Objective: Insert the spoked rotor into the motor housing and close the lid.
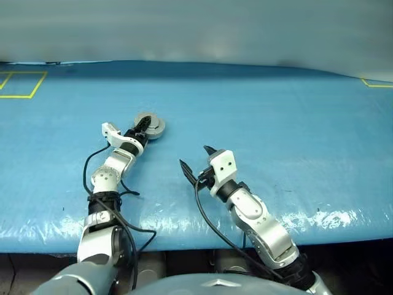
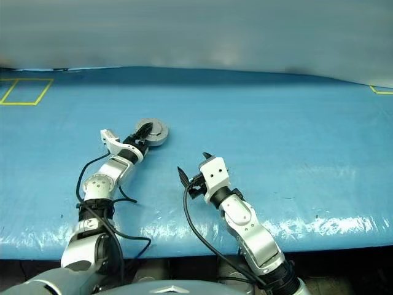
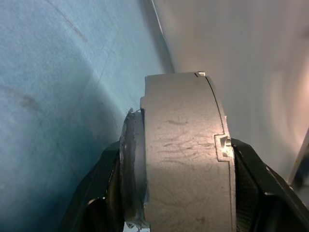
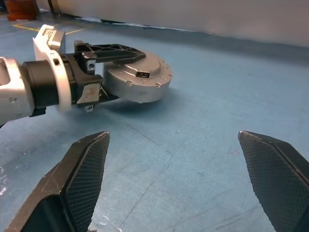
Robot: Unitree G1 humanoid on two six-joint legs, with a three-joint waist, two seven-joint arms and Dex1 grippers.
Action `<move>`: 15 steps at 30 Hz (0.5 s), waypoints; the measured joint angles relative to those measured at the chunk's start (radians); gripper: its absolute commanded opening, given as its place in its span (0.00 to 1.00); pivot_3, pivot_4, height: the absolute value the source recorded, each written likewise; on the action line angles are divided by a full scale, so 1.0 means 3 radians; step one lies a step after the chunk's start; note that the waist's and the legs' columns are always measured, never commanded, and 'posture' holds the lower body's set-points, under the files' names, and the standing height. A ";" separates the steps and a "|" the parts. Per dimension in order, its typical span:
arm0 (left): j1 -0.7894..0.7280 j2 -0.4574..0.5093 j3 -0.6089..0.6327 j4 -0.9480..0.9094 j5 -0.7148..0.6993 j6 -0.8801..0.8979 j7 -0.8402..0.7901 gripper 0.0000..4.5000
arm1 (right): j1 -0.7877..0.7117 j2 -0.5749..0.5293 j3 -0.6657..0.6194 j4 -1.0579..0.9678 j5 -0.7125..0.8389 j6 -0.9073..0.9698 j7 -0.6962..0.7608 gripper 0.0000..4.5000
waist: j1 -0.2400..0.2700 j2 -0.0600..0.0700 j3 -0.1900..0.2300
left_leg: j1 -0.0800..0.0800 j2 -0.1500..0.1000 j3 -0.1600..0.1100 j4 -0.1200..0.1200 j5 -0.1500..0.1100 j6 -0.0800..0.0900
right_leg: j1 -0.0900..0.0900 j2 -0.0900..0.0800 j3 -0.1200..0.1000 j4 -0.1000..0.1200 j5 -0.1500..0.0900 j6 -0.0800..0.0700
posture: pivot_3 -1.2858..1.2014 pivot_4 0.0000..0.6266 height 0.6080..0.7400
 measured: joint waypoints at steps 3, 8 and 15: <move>-0.0298 0.0019 0.0040 0.0483 0.0257 -0.0256 -0.0101 0.55 | 0.0033 0.0042 -0.0022 0.0118 -0.0124 0.0009 0.0001 1.00 | 0.0006 -0.0002 0.0000 | 0.0000 -0.0001 0.0000 0.0000 0.0000 0.0000 | 0.0000 -0.0001 0.0000 0.0000 0.0000 0.0000 | 0.52 0.24 1.00; -0.0779 0.0080 0.0153 0.1233 0.0553 -0.0557 -0.0236 0.55 | 0.0099 0.0121 -0.0057 0.0151 -0.0250 0.0023 0.0025 1.00 | 0.0006 -0.0002 0.0000 | 0.0000 -0.0002 -0.0001 0.0000 0.0000 0.0001 | 0.0001 -0.0001 -0.0001 0.0001 0.0000 0.0000 | 0.52 0.24 1.00; -0.1137 0.0150 0.0270 0.1828 0.0886 -0.0781 -0.0283 0.70 | 0.0126 0.0174 -0.0083 0.0170 -0.0401 0.0139 0.0084 1.00 | 0.0004 -0.0003 -0.0002 | 0.0009 -0.0002 -0.0002 0.0001 -0.0002 0.0008 | 0.0007 -0.0001 -0.0001 0.0005 0.0001 0.0002 | 0.52 0.24 1.00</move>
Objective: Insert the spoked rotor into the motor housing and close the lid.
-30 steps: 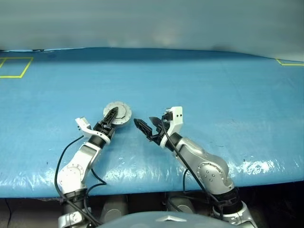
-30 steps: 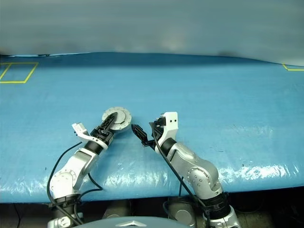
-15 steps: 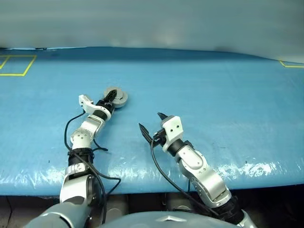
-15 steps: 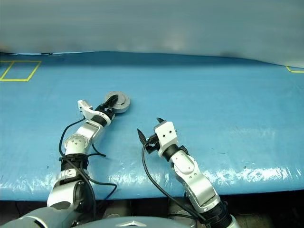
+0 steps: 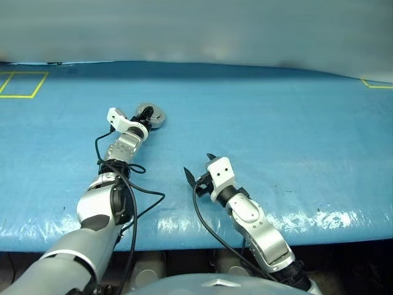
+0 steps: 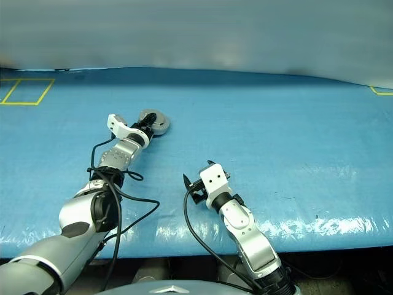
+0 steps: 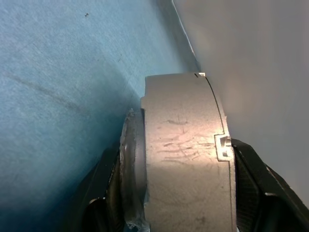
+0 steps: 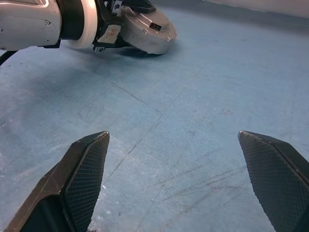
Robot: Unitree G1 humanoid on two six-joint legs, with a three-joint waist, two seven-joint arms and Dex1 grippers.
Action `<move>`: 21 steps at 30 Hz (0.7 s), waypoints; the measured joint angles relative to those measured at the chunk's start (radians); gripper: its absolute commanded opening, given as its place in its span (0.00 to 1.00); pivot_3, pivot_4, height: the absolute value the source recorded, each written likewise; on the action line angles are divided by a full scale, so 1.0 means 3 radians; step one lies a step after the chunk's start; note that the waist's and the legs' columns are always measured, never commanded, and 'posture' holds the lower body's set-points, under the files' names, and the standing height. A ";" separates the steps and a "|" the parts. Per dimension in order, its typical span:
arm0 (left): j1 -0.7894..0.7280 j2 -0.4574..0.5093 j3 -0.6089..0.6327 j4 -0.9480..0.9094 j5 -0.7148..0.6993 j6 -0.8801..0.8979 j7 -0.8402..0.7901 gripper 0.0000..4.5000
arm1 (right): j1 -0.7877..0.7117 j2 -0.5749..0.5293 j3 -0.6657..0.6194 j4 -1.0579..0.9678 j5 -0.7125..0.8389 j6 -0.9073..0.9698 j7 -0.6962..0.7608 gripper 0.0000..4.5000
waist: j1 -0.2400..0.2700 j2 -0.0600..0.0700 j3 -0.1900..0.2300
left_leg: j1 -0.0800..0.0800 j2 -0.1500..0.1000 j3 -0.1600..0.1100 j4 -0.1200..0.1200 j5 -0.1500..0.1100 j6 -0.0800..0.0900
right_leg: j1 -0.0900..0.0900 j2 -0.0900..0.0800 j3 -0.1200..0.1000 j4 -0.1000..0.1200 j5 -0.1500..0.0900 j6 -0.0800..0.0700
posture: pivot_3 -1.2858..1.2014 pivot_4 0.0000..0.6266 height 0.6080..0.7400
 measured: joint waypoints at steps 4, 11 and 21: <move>-0.0036 0.0035 0.0058 0.0061 0.0093 0.0008 -0.0018 0.96 | 0.0025 0.0046 -0.0004 0.0004 -0.0037 0.0020 0.0049 1.00 | -0.0010 0.0000 -0.0001 | 0.0006 0.0000 -0.0001 0.0000 0.0002 0.0003 | 0.0004 0.0000 0.0000 0.0003 0.0004 -0.0001 | 0.52 0.24 1.00; 0.0202 0.0152 0.0043 -0.0235 0.0234 0.0295 -0.0085 1.00 | 0.0031 0.0127 -0.0010 0.0024 -0.0117 0.0034 0.0077 1.00 | -0.0111 0.0002 -0.0004 | 0.0060 0.0001 0.0001 -0.0009 0.0001 0.0004 | 0.0050 0.0003 0.0006 0.0003 -0.0007 0.0014 | 0.52 0.24 1.00; 0.1602 0.0280 -0.0162 -0.2323 0.0142 0.1386 -0.0088 1.00 | 0.0052 0.0206 -0.0047 0.0025 -0.0109 0.0167 0.0197 1.00 | -0.0178 0.0014 -0.0042 | 0.0092 0.0006 0.0021 -0.0029 0.0000 0.0004 | 0.0065 0.0006 0.0029 0.0004 -0.0009 0.0012 | 0.52 0.24 1.00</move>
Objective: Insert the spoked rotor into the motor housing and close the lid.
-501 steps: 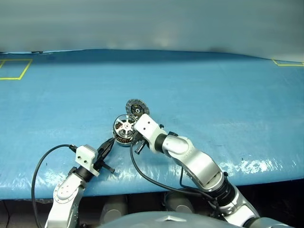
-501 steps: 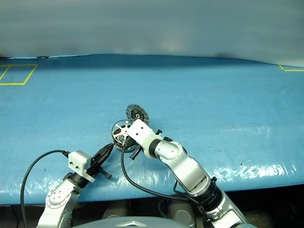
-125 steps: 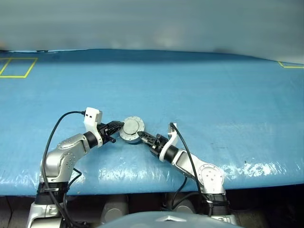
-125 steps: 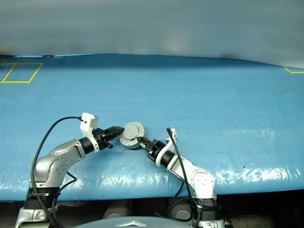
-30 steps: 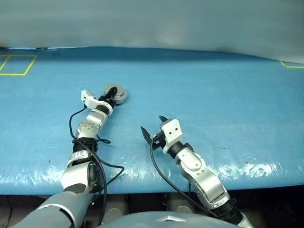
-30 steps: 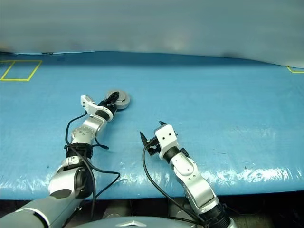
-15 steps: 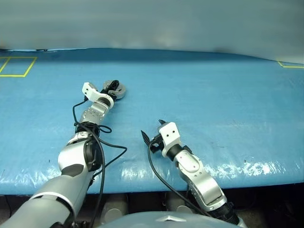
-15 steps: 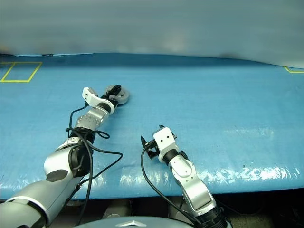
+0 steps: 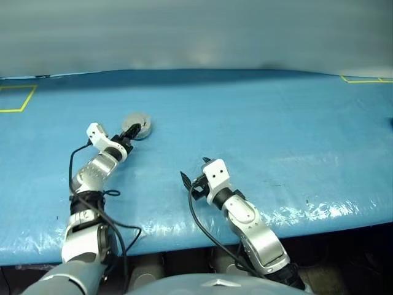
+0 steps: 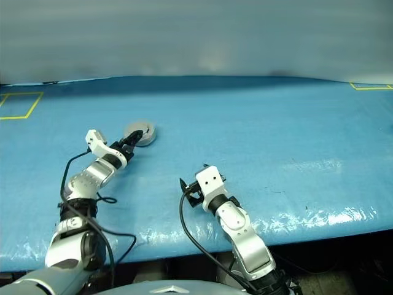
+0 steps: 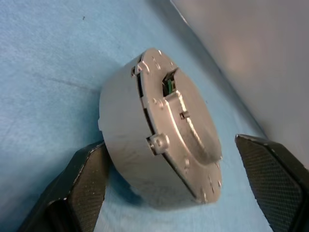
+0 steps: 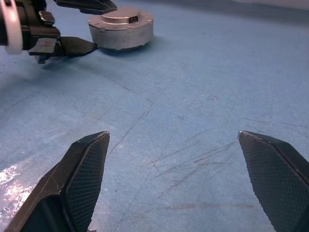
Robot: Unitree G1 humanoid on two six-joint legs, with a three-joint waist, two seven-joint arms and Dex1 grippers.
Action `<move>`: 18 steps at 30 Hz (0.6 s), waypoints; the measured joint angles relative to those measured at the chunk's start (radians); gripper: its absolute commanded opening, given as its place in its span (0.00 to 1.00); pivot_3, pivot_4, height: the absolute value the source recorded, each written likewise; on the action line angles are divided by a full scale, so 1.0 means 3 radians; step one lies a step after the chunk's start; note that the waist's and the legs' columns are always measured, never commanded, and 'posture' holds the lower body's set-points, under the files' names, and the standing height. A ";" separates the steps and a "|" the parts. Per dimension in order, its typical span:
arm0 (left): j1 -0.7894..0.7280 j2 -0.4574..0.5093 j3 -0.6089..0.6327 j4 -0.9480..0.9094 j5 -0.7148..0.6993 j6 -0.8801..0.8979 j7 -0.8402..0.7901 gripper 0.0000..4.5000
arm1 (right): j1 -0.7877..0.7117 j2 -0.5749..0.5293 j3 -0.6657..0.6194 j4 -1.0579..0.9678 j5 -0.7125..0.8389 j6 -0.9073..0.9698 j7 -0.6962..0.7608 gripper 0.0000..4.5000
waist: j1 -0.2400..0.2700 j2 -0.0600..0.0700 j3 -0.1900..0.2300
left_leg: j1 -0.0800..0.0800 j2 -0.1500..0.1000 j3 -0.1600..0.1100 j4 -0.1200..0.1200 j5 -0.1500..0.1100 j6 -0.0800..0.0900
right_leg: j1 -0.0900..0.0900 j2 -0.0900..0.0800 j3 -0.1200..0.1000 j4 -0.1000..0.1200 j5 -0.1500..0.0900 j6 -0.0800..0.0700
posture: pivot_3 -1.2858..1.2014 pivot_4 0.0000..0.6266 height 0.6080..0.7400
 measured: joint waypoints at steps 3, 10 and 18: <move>0.0579 0.0061 -0.0151 -0.0785 -0.0011 0.0218 -0.0014 1.00 | 0.0003 0.0028 -0.0047 -0.0002 0.0058 0.0028 0.0040 1.00 | 0.0004 0.0003 -0.0007 | 0.0002 0.0001 0.0003 0.0000 0.0000 0.0000 | 0.0001 0.0000 0.0003 0.0000 -0.0001 0.0000 | 0.52 0.24 1.00; 0.1646 0.0107 -0.0726 -0.2027 0.0594 -0.0314 -0.0138 1.00 | 0.0014 0.0075 -0.0222 -0.0005 0.0235 -0.0006 0.0169 1.00 | 0.0079 -0.0002 -0.0003 | -0.0007 0.0001 0.0006 0.0000 -0.0001 0.0000 | -0.0009 -0.0001 0.0003 -0.0002 -0.0013 -0.0020 | 0.52 0.24 1.00; 0.2065 0.0096 -0.1233 -0.2391 0.1647 -0.1543 -0.0162 1.00 | 0.0139 0.0085 -0.0359 -0.0073 0.0241 -0.0208 0.0160 1.00 | 0.0128 -0.0009 0.0003 | -0.0029 0.0001 0.0006 0.0000 -0.0002 0.0002 | -0.0027 -0.0002 0.0001 -0.0008 -0.0013 -0.0021 | 0.52 0.24 1.00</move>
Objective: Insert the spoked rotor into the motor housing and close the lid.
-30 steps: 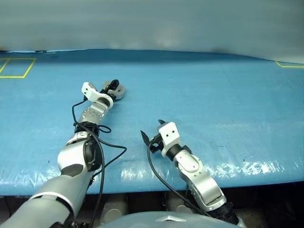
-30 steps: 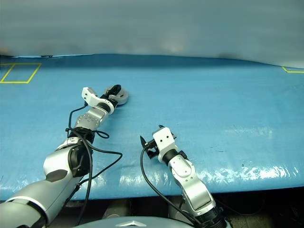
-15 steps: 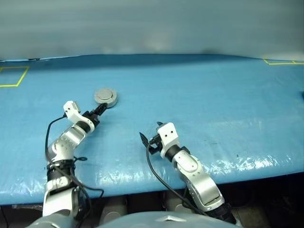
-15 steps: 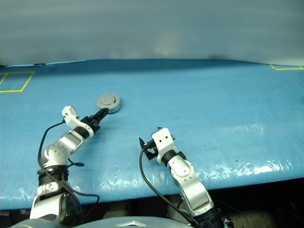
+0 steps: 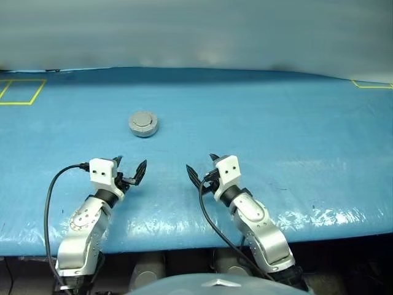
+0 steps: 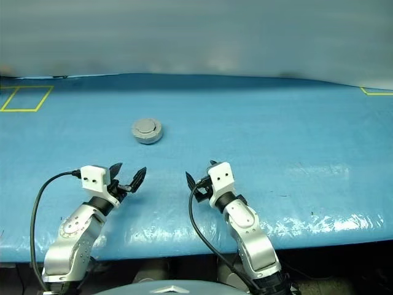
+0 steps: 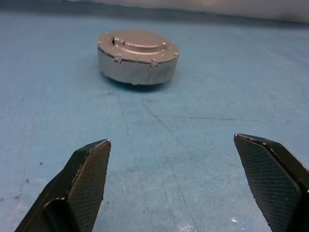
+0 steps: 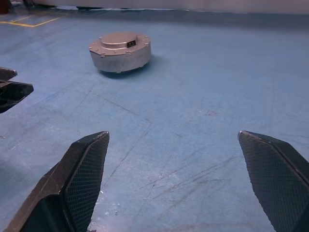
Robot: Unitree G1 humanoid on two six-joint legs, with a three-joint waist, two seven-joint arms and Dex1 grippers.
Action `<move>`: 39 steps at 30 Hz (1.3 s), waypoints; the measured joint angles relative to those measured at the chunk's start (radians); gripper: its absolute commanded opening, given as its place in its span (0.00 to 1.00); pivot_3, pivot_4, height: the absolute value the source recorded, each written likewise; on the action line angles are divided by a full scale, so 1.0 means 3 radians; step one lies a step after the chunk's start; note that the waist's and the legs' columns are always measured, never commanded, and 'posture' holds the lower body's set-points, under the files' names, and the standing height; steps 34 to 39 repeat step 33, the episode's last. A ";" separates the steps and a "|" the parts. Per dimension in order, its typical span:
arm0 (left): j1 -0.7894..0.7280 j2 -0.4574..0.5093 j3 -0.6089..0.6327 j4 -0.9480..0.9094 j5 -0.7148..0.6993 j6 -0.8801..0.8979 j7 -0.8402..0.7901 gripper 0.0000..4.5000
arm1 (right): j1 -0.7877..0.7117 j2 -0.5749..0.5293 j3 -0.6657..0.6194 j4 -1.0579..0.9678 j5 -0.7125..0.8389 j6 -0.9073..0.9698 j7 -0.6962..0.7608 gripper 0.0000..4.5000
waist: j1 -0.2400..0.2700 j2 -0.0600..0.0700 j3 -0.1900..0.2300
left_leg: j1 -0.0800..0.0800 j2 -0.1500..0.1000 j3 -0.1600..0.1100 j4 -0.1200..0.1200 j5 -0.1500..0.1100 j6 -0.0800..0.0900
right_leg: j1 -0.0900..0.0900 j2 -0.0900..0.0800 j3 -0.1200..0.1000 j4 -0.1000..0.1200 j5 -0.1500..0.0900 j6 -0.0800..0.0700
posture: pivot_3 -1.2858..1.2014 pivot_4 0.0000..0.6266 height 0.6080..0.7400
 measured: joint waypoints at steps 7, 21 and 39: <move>0.0117 0.0057 -0.0264 0.0018 0.0471 -0.0362 -0.0037 1.00 | 0.0156 -0.0134 -0.0194 -0.0075 -0.0054 -0.0175 -0.0027 1.00 | 0.0003 0.0000 0.0002 | -0.0005 0.0001 -0.0001 0.0000 -0.0001 0.0002 | -0.0004 0.0001 -0.0003 -0.0001 -0.0001 -0.0001 | 0.52 0.24 1.00; 0.0020 -0.0153 -0.0097 0.0125 0.0436 -0.0515 0.0080 1.00 | 0.0201 -0.0220 -0.0162 -0.0073 -0.0067 -0.0242 0.0144 1.00 | -0.0004 -0.0001 0.0004 | -0.0006 0.0002 -0.0001 0.0001 -0.0002 0.0003 | -0.0004 0.0001 -0.0004 -0.0001 -0.0001 -0.0001 | 0.52 0.24 1.00; 0.0038 -0.0179 -0.0081 0.0152 0.0443 -0.0508 0.0105 1.00 | 0.0197 -0.0219 -0.0112 -0.0071 -0.0076 -0.0229 0.0148 1.00 | -0.0003 -0.0002 0.0004 | -0.0006 0.0002 -0.0001 0.0001 -0.0002 0.0003 | -0.0004 0.0001 -0.0005 -0.0001 -0.0001 -0.0001 | 0.52 0.24 1.00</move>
